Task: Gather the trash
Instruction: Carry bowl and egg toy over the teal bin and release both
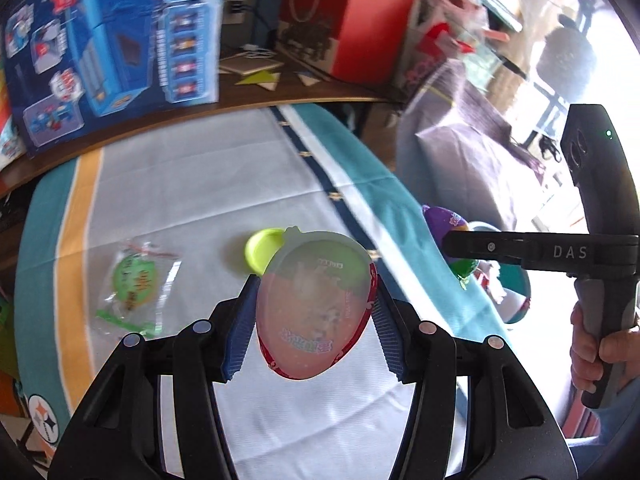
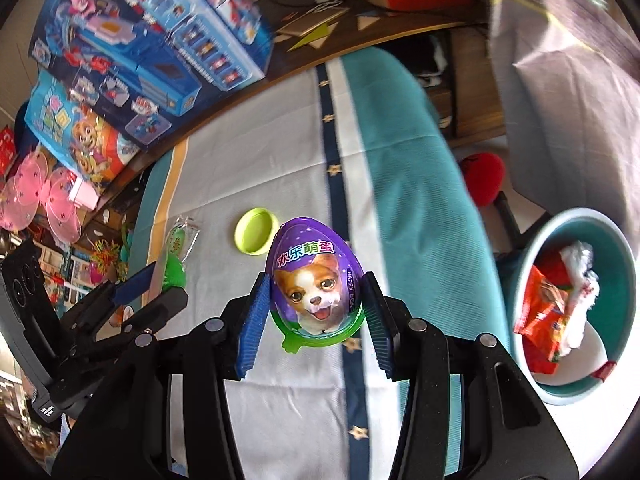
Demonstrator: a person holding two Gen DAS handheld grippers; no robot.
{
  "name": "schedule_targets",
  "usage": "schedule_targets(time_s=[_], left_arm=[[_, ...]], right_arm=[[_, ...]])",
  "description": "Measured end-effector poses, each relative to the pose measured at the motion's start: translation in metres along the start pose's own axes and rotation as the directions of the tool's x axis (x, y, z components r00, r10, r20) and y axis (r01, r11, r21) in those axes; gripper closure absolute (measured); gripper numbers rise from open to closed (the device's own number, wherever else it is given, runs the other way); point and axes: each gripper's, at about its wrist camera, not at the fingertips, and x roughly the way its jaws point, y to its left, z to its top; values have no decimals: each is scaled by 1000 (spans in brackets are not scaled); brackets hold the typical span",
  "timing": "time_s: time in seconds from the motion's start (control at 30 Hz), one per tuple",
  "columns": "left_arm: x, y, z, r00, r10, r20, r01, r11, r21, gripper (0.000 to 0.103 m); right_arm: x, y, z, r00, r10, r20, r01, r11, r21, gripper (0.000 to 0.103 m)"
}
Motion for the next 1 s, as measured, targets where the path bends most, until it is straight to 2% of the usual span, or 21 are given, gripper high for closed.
schedule_targets(time_s=[0.3, 0.57, 0.77, 1.0], left_arm=[[36, -95, 13, 996, -59, -66, 68, 989, 134, 47], [75, -186, 16, 984, -107, -139, 140, 956, 258, 47], [111, -235, 10, 969, -121, -214, 184, 935, 304, 47], [149, -280, 6, 950, -137, -282, 232, 911, 342, 47]], right_arm=[[-51, -101, -19, 996, -35, 86, 23, 990, 137, 59], [-86, -197, -45, 988, -92, 124, 53, 956, 289, 58], [-89, -242, -61, 989, -94, 111, 47, 930, 365, 58], [-92, -275, -69, 991, -90, 103, 40, 910, 412, 58]])
